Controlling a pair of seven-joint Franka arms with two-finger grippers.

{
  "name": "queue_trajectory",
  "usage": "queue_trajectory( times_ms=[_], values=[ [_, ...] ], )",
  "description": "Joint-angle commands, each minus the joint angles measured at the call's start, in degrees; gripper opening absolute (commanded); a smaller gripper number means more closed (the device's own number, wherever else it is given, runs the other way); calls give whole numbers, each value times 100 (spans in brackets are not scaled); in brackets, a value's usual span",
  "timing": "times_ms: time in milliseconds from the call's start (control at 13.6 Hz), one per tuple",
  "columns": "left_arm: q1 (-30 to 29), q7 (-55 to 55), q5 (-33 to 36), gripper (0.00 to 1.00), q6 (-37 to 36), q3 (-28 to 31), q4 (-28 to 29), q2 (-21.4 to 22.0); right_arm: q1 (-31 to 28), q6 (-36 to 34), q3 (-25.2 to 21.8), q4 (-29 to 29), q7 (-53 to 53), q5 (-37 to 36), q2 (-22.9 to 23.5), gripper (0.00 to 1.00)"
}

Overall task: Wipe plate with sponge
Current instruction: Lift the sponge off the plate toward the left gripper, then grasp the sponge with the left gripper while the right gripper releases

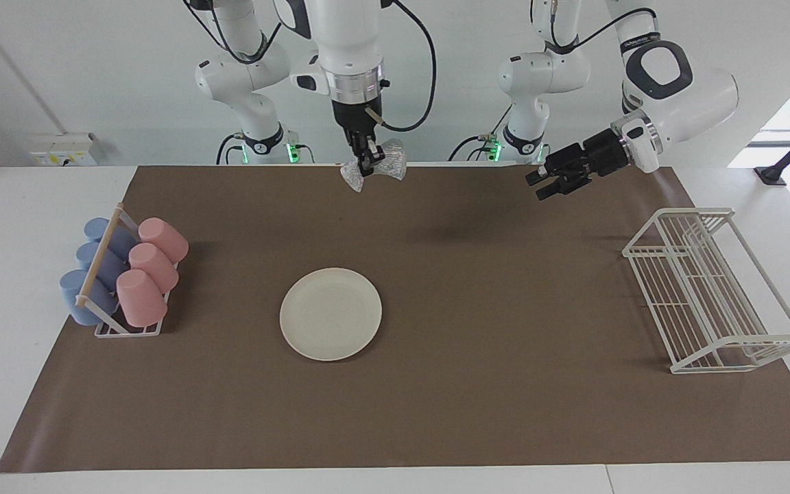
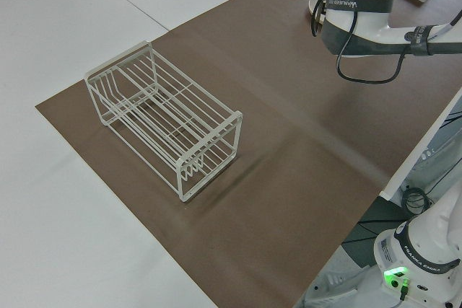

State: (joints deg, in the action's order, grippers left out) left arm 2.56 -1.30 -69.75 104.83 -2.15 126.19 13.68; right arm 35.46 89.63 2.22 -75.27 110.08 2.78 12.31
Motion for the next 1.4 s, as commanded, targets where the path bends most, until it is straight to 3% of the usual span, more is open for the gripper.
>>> queue_trajectory(
  times_ms=[0, 221, 516, 737, 885, 958, 1032, 1179, 1253, 1327],
  values=[
    [394, 174, -458, 100, 11, 48, 29, 38, 225, 194, 6, 118, 409, -163, 175, 0],
    [632, 201, -653, 100, -50, 48, 38, 65, 172, 239, 15, 65, 409, -207, 175, 0],
    [948, 43, -864, 99, 90, 40, -338, -452, 154, 239, 6, 39, 374, -207, 175, 0],
    [1202, 42, -865, 98, 169, 40, -428, -524, 154, 248, 6, 21, 374, -207, 166, 0],
    [1221, 42, -873, 87, 231, 40, -419, -533, 154, 291, 6, -14, 374, -207, 158, 0],
    [1264, 51, -873, 74, 266, 40, -428, -533, 154, 300, 6, -32, 374, -207, 158, 0],
    [1273, 69, -873, 57, 258, 40, -428, -533, 154, 300, 6, -23, 374, -207, 158, 0],
    [1274, 130, -873, 8, 179, 40, -428, -524, 154, 300, 6, -32, 374, -207, 158, 0],
    [1274, 287, -865, 0, 161, 40, -428, -498, 154, 300, 6, -32, 374, -207, 158, 0],
    [1274, 384, -864, 0, 117, 40, -428, -489, 154, 300, 6, -32, 365, -207, 158, 0]
  ],
)
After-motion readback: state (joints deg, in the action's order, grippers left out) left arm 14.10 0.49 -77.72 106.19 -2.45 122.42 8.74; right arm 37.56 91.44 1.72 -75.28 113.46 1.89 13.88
